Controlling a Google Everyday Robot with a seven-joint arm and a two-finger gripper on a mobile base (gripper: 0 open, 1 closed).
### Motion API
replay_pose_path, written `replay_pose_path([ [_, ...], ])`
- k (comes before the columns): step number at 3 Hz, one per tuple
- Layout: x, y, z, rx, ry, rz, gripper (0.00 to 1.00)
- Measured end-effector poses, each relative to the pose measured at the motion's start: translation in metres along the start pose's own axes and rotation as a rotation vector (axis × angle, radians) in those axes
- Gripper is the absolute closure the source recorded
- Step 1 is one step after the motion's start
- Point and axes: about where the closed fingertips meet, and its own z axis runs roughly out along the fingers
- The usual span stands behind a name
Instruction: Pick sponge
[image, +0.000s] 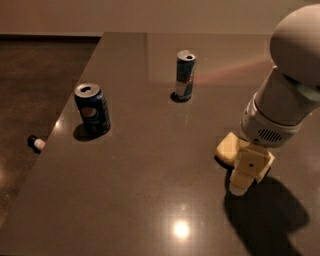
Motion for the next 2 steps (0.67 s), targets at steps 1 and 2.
replay_pose_path([
  [1, 0.0035, -0.0038, 0.0067, -0.007, 0.015, 0.013, 0.13],
  [2, 0.0067, -0.0070, 0.0104, -0.015, 0.035, 0.019, 0.38],
])
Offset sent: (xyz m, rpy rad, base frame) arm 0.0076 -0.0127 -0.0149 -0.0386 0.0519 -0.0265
